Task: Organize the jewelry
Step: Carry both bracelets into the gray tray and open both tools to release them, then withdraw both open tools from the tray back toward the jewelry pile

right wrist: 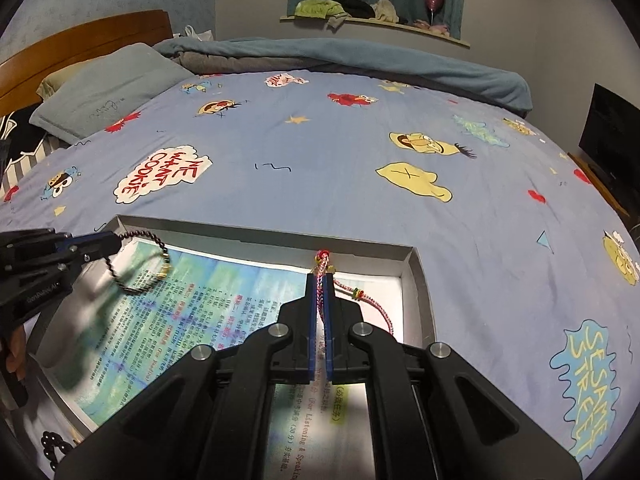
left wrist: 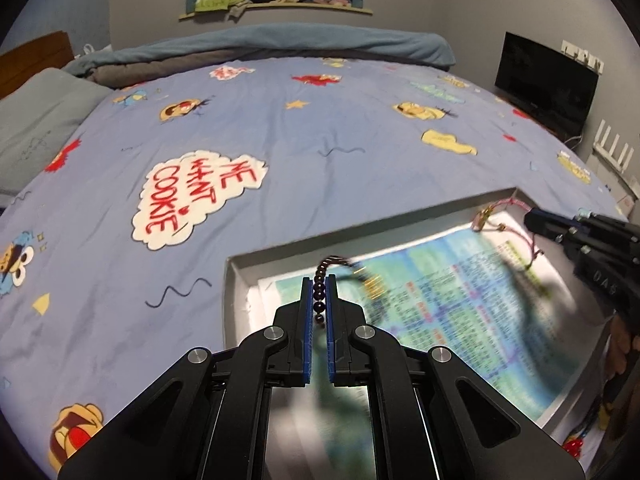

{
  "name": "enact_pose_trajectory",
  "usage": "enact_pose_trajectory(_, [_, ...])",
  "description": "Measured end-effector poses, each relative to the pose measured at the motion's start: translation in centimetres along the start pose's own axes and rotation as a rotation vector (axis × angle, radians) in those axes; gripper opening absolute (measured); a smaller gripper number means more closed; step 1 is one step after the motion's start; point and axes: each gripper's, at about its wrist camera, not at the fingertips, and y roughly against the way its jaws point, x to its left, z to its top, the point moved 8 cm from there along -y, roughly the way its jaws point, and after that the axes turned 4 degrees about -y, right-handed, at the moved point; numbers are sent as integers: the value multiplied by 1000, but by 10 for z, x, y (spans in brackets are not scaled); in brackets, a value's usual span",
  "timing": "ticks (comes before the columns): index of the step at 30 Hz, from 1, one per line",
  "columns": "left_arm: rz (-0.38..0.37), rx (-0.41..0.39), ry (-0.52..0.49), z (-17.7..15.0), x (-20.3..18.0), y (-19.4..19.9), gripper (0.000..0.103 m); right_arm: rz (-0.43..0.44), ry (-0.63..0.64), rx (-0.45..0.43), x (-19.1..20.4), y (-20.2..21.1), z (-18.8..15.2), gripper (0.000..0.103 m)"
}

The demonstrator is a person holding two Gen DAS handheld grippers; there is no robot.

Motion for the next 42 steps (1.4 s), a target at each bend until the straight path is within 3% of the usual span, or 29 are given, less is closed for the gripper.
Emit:
enact_pose_trajectory(11, [16, 16, 16, -6, 7, -3, 6, 17, -18, 15, 2, 1, -3, 3])
enact_pose_trajectory(13, [10, 15, 21, -6, 6, -2, 10, 24, -25, 20, 2, 1, -3, 7])
enact_pose_trajectory(15, [11, 13, 20, -6, 6, -1, 21, 27, -31, 22, 1, 1, -3, 19])
enact_pose_trajectory(16, [13, 5, 20, -5, 5, 1, 25, 30, -33, 22, 1, 1, -3, 21])
enact_pose_trajectory(20, [5, -22, 30, -2, 5, 9, 28, 35, -46, 9, 0, 5, 0, 32])
enact_pose_trajectory(23, [5, -44, 38, 1, 6, 16, 36, 35, -58, -2, -2, 9, 2, 42])
enact_pose_trajectory(25, [13, -59, 39, 1, 7, 20, 49, 39, -70, -13, -4, 13, 3, 50])
enact_pose_trajectory(29, [18, -73, 62, 3, 11, 29, 58, 48, -98, -36, -9, 26, 8, 75])
enact_pose_trajectory(33, [44, -127, 77, 10, 13, 56, 82, 46, -108, -59, -13, 45, 11, 94])
enact_pose_trajectory(36, [61, -162, 83, 16, 11, 81, 92, 47, -101, -84, -12, 69, 16, 97])
enact_pose_trajectory(42, [88, -206, 78, 19, 4, 135, 94, 57, -85, -129, -9, 122, 20, 97])
